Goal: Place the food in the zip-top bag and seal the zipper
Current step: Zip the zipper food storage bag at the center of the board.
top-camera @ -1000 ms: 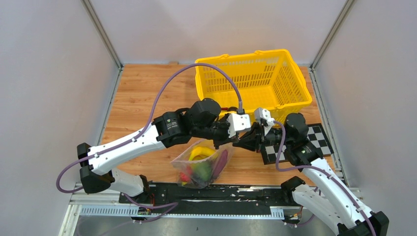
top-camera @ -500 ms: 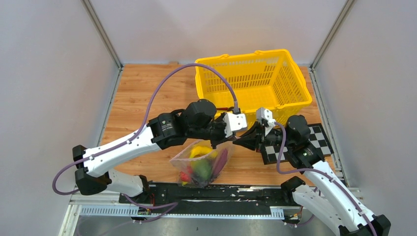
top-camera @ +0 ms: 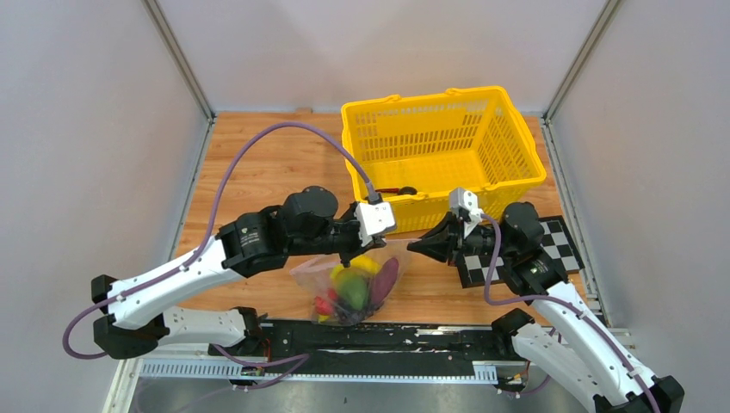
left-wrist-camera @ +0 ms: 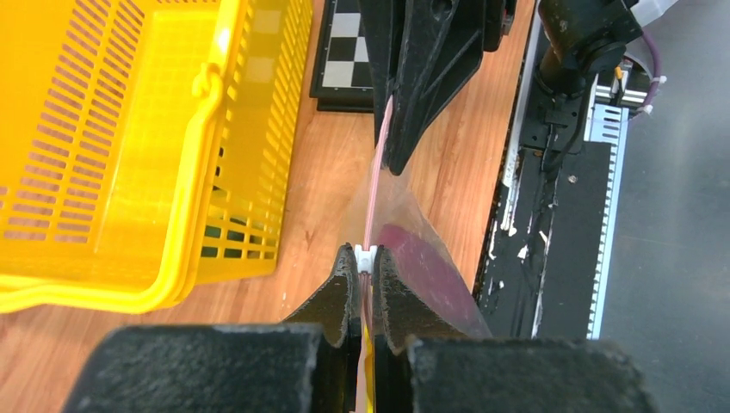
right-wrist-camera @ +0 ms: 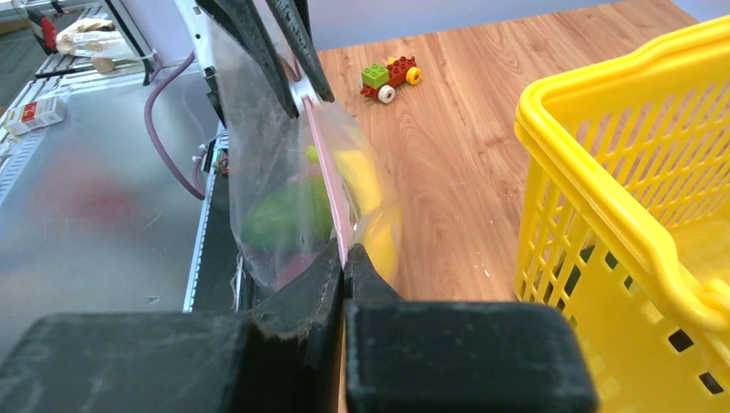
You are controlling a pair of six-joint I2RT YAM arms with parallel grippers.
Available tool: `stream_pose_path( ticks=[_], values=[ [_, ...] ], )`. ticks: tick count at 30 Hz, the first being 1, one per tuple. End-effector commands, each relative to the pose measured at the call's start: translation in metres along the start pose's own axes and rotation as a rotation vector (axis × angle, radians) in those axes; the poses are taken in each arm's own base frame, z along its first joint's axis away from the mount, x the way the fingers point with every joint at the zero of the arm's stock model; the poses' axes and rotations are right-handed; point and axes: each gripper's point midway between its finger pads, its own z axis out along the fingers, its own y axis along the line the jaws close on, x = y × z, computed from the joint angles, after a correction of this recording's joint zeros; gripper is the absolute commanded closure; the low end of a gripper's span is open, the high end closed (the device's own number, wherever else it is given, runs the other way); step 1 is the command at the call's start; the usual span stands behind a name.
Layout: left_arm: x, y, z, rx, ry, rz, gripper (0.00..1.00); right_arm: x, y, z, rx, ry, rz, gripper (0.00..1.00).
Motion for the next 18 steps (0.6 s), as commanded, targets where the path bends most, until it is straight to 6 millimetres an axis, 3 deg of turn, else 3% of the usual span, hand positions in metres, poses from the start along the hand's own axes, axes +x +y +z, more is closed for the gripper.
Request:
stream_pose_path(
  ticks=[1,3,6,9,12,18],
  values=[
    [-0.004,0.005,-0.017,-0.038,-0.031,-0.046,1.00,-0.024,0.010,0.000,-0.056,-0.057,-0.079,1.00],
    [-0.010,0.001,-0.012,-0.010,-0.053,-0.053,1.00,-0.025,0.013,0.001,-0.088,-0.048,-0.074,0.92],
    [-0.016,-0.007,-0.004,0.043,-0.071,-0.056,1.00,-0.031,0.011,0.001,-0.087,-0.041,-0.097,0.64],
    [-0.020,-0.013,0.003,0.084,-0.068,-0.057,1.00,-0.037,0.012,0.001,-0.091,-0.031,-0.138,0.44],
    [-0.023,-0.016,0.007,0.106,-0.071,-0.057,1.00,-0.039,0.010,0.002,-0.108,-0.009,-0.160,0.39],
    [-0.031,-0.017,0.007,0.114,-0.101,-0.064,1.00,-0.030,0.019,0.012,-0.197,0.054,-0.123,0.40]
  ],
)
